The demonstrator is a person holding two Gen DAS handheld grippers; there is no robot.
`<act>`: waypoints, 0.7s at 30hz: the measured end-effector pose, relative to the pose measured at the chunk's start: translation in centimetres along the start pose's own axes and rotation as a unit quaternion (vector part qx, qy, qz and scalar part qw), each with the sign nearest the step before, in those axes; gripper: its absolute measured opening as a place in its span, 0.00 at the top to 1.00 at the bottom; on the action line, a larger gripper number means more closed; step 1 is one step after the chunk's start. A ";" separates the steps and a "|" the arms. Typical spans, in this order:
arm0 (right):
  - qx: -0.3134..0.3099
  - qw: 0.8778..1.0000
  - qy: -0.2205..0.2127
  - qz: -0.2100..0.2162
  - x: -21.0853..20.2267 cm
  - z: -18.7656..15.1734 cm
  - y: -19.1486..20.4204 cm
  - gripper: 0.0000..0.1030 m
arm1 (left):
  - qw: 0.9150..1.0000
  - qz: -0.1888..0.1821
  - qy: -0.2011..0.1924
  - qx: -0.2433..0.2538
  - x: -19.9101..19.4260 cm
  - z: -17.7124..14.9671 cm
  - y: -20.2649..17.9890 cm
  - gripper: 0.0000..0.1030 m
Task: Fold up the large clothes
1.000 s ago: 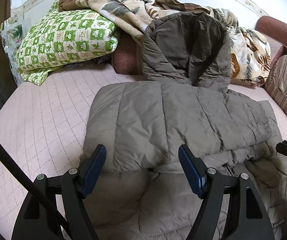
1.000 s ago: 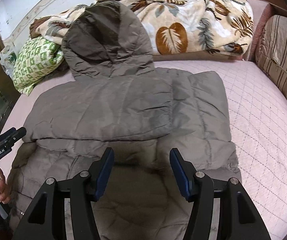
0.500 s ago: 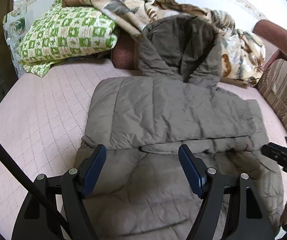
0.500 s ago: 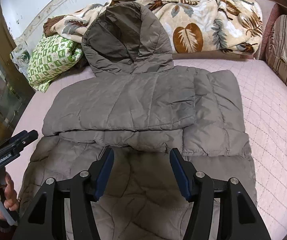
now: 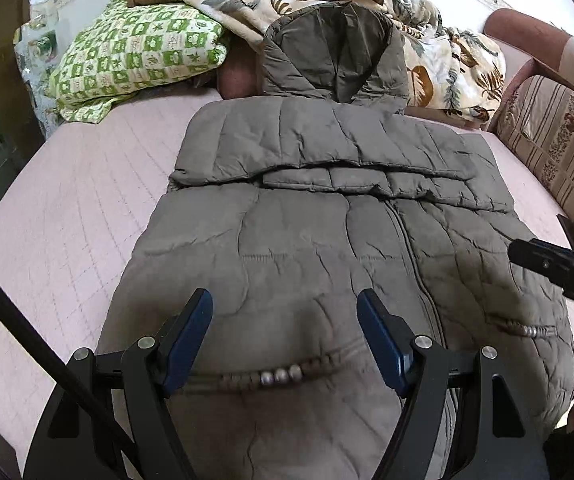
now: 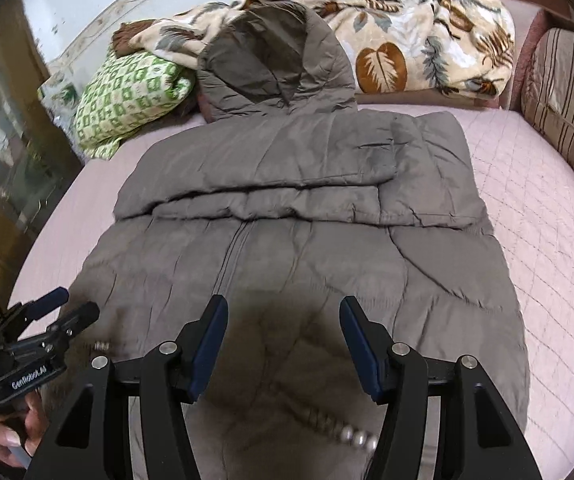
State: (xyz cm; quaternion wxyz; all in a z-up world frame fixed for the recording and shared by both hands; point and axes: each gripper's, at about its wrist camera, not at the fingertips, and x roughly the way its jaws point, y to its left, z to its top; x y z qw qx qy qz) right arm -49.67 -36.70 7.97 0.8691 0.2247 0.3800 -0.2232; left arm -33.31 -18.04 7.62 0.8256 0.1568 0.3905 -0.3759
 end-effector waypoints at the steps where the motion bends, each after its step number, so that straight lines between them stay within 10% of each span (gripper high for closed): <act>1: -0.005 1.000 -0.008 -0.001 -0.6 -0.3 0.1 0.39 | 1.000 0.002 -0.003 0.002 -0.5 0.1 -0.2 0.28; 13: 0.024 0.999 -0.046 -0.002 -7.0 2.3 -0.1 0.35 | 0.994 0.013 -0.107 -0.005 -4.7 8.4 -0.8 0.28; 21: 0.017 0.999 -0.043 0.008 -8.6 10.6 0.8 0.34 | 0.992 -0.008 -0.123 -0.027 -1.2 14.3 2.4 0.28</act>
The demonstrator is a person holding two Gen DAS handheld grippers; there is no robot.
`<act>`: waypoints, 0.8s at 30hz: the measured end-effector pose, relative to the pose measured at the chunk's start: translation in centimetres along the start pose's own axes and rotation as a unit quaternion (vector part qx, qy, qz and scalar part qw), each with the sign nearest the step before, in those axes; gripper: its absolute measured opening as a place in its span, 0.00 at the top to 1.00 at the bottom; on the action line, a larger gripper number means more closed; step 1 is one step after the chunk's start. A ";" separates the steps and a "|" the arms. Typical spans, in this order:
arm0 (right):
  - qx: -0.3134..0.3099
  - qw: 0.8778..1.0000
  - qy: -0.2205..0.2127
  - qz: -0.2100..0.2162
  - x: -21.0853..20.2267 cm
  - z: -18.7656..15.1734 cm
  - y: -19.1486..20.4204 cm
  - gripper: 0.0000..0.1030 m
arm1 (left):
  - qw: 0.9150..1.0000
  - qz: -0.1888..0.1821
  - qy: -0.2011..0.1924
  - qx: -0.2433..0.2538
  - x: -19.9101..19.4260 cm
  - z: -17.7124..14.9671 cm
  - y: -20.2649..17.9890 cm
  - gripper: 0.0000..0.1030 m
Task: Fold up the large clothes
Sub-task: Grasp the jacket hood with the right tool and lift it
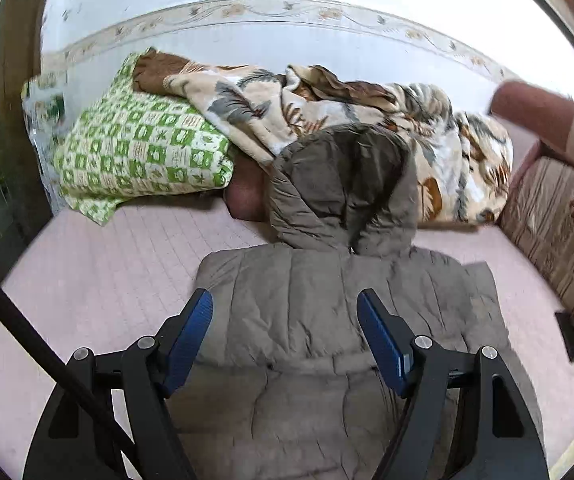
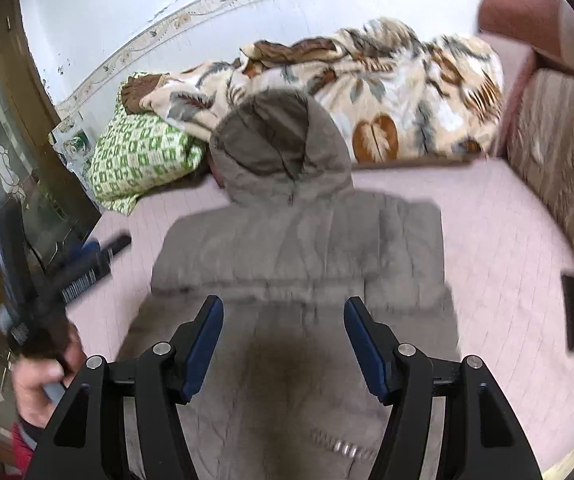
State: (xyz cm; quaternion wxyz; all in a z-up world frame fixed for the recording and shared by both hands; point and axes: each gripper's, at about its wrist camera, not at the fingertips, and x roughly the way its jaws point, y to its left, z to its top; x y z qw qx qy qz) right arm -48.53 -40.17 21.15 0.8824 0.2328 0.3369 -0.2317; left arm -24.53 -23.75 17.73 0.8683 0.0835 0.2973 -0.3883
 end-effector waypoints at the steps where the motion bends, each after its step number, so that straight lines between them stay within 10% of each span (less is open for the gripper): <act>1: -0.007 1.000 -0.004 0.004 0.3 2.4 0.3 0.31 | 1.000 -0.009 0.013 -0.015 1.1 -0.2 1.2 0.28; 12: -0.069 0.997 -0.003 -0.032 14.8 21.5 0.2 0.26 | 0.997 -0.005 0.029 -0.067 6.4 -0.1 7.2 0.28; 21: -0.137 0.988 0.027 -0.070 24.7 26.4 -0.7 0.26 | 0.995 -0.012 0.059 -0.082 10.4 -0.4 7.8 0.28; 23: -0.153 0.985 0.029 -0.079 26.3 26.8 -0.8 0.31 | 0.995 -0.014 0.061 -0.081 10.9 -0.5 7.5 0.28; 24: -0.158 0.984 0.026 -0.082 26.9 26.9 -0.9 0.51 | 0.995 -0.016 0.063 -0.081 11.2 -0.6 7.4 0.28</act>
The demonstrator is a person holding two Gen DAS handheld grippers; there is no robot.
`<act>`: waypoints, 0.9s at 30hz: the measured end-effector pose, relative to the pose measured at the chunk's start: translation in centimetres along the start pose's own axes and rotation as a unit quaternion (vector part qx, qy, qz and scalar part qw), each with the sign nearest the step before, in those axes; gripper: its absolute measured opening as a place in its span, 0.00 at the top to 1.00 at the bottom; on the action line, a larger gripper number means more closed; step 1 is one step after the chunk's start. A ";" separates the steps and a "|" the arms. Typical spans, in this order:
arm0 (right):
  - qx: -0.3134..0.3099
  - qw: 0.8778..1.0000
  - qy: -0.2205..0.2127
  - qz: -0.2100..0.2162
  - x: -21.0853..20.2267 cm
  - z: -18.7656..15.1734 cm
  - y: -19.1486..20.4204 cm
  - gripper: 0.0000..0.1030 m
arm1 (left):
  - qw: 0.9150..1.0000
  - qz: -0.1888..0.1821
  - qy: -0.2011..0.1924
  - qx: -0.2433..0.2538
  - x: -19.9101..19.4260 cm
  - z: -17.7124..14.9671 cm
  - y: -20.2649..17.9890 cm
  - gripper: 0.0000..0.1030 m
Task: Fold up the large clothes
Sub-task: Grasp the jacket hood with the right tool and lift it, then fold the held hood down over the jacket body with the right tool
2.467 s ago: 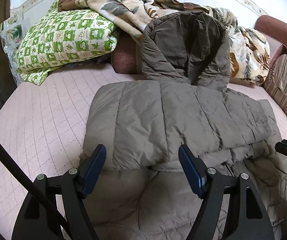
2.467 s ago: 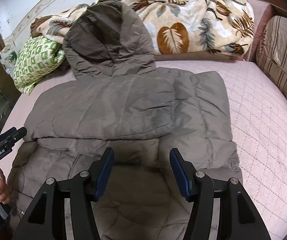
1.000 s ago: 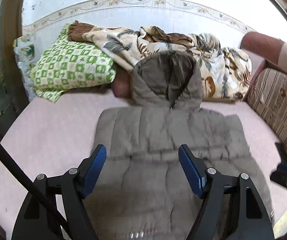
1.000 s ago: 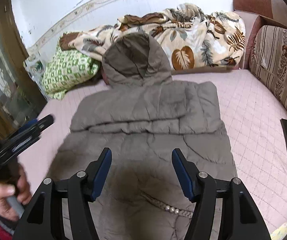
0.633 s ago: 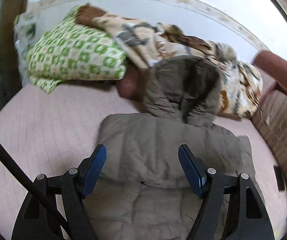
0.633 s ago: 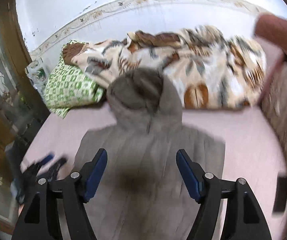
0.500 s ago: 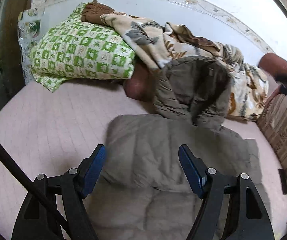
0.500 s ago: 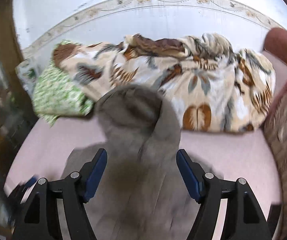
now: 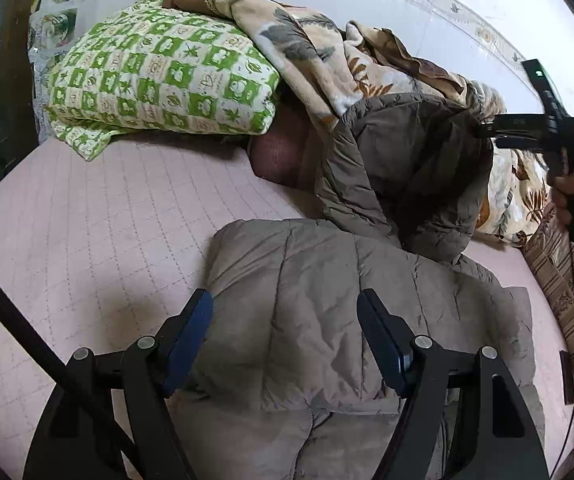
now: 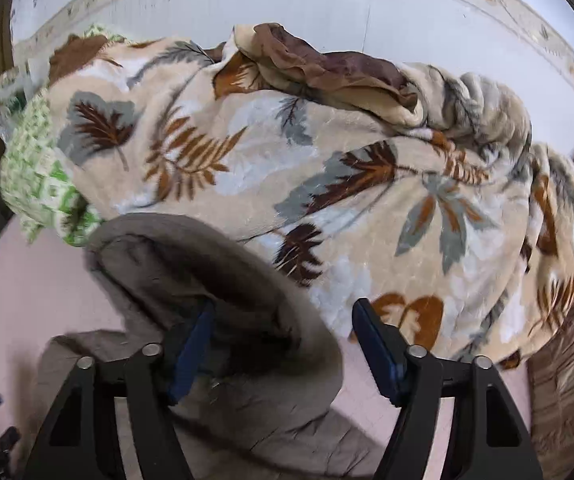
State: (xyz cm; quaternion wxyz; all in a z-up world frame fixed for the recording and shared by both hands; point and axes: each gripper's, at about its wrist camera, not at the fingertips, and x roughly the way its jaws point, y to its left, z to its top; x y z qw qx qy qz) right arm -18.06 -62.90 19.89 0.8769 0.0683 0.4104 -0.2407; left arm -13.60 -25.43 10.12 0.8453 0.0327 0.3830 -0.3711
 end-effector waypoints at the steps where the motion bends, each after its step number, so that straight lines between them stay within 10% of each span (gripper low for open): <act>1: -0.002 1.000 0.004 0.008 0.6 0.0 0.0 0.78 | 1.000 -0.001 0.002 0.001 0.2 0.0 -0.1 0.28; 4: -0.031 0.999 -0.008 -0.017 0.4 -0.7 0.7 0.91 | 1.000 0.006 0.007 0.012 0.7 -0.3 -0.5 0.28; 19: -0.077 0.995 -0.058 0.023 -11.2 -16.7 2.4 0.92 | 0.999 -0.042 0.005 -0.026 -0.7 -0.2 0.2 0.28; 27: -0.015 0.999 0.009 0.028 -6.0 -27.8 2.5 0.94 | 0.992 -0.100 0.035 -0.070 0.5 -0.3 0.5 0.28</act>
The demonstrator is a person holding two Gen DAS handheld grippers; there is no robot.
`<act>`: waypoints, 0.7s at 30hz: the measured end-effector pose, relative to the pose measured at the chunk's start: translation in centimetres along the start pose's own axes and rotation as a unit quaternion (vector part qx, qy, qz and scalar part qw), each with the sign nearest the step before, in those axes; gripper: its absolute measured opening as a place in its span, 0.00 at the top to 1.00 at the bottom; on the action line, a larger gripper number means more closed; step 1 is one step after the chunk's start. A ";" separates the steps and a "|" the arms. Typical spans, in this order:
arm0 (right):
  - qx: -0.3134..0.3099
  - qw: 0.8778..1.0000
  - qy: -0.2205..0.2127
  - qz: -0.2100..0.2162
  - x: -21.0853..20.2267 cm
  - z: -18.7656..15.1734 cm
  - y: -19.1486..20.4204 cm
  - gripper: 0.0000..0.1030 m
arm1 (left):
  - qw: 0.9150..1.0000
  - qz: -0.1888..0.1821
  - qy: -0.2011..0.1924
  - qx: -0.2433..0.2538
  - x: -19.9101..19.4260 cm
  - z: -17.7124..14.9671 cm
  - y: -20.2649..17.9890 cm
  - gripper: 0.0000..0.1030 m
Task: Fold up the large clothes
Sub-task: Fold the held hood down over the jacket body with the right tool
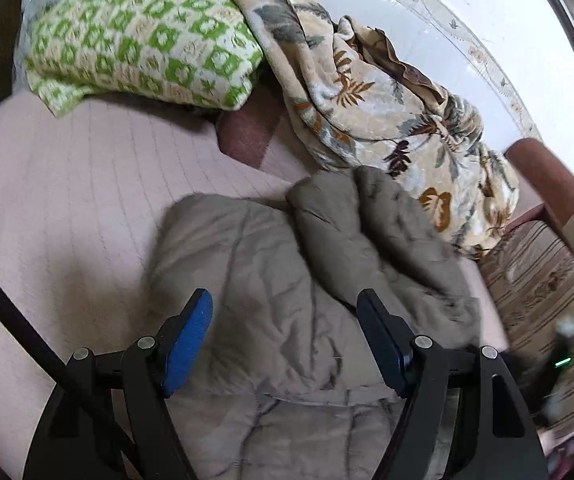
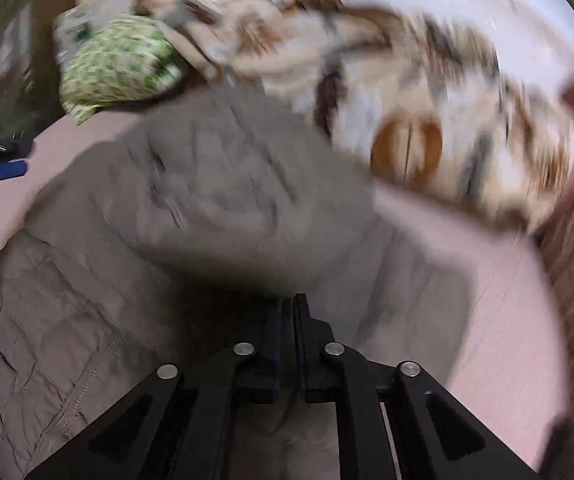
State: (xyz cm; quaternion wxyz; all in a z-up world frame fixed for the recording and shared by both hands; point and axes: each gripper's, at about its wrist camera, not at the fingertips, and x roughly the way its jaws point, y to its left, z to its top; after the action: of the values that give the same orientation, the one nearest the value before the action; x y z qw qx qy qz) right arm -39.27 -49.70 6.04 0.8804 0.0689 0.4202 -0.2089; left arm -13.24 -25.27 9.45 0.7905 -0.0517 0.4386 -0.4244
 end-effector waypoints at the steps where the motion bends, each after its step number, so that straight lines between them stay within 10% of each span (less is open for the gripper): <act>1: 0.011 1.000 0.000 -0.009 0.7 -0.7 -0.1 0.94 | 1.000 -0.016 0.007 -0.010 0.3 0.0 0.0 0.28; 5: 0.053 0.998 -0.036 -0.018 -0.3 -1.9 -0.4 0.94 | 0.998 -0.054 0.025 -0.032 1.4 0.0 -0.4 0.29; 9: 0.142 0.985 -0.060 0.077 -2.1 -0.6 -2.3 0.87 | 0.995 -0.073 0.041 -0.048 3.2 0.6 -1.2 0.32; 13: 0.250 0.948 -0.077 0.181 -2.5 -0.5 -3.4 0.27 | 0.990 -0.089 0.070 -0.087 6.0 1.1 -1.2 0.35; 19: 0.341 0.911 -0.059 0.225 0.3 0.0 -3.7 0.27 | 0.982 -0.100 0.086 -0.138 9.5 2.3 -1.2 0.36; 21: 0.360 0.904 -0.053 0.223 1.9 0.5 -3.7 0.30 | 0.982 -0.095 0.084 -0.139 10.2 2.6 -1.8 0.56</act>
State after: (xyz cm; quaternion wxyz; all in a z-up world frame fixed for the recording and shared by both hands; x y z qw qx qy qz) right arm -39.41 -53.79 5.07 0.8404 0.4616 0.2426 -0.1474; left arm -9.83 -34.43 5.22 0.6921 -0.1670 0.5509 -0.4354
